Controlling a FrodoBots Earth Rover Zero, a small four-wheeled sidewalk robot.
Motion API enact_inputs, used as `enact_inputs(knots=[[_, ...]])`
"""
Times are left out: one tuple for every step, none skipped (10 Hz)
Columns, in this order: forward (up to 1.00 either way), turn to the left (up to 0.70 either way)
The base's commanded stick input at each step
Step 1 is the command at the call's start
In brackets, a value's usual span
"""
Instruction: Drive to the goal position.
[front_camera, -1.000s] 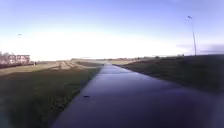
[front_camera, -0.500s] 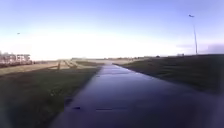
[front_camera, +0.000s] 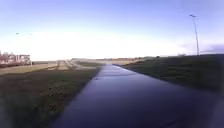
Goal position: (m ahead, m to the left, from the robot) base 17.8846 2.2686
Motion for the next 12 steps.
enact_inputs(knots=[[1.00, 0.00], [1.00, 0.00], [1.00, 0.00], [1.00, 0.00], [1.00, 0.00], [1.00, 0.00], [1.00, 0.00], [1.00, 0.00], [1.00, 0.00], [1.00, 0.00], [1.00, 0.00], [1.00, 0.00]])
